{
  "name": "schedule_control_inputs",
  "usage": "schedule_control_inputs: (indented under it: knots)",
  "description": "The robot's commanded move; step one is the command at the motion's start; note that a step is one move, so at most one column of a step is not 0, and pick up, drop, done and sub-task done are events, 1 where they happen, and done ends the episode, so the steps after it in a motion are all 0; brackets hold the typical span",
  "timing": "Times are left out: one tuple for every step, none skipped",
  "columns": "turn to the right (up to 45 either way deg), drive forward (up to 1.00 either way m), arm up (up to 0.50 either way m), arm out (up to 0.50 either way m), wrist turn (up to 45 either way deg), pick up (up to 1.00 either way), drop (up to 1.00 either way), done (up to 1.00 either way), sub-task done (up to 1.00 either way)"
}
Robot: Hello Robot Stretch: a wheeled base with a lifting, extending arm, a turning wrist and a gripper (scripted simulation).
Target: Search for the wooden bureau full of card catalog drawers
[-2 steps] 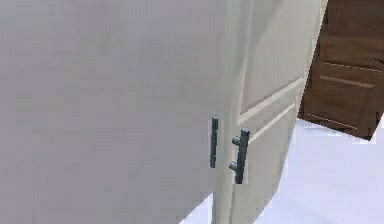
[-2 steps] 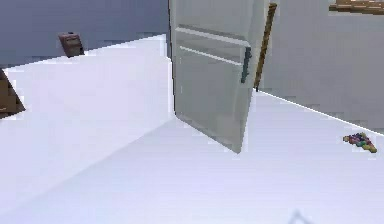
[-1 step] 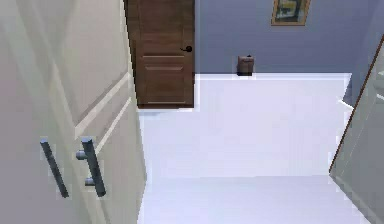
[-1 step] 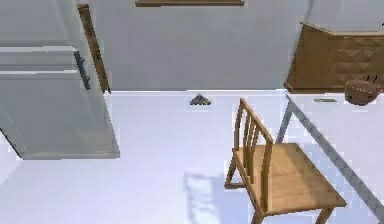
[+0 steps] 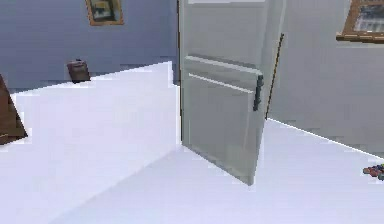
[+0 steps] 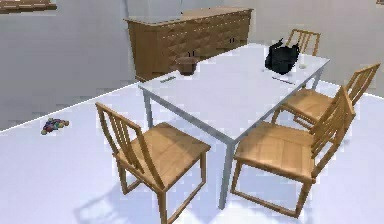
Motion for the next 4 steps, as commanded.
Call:
schedule_control_inputs:
  knots:
    - [15.0, 0.00, 0.00, 0.00, 0.0, 0.00, 0.00, 0.00, 0.00]
    - [0.0, 0.40, 0.00, 0.00, 0.0, 0.00, 0.00, 0.00, 0.00]
    - [27.0, 0.00, 0.00, 0.00, 0.0, 0.00, 0.00, 0.00, 0.00]
    - [0.0, 0.75, 0.00, 0.00, 0.0, 0.00, 0.00, 0.00, 0.00]
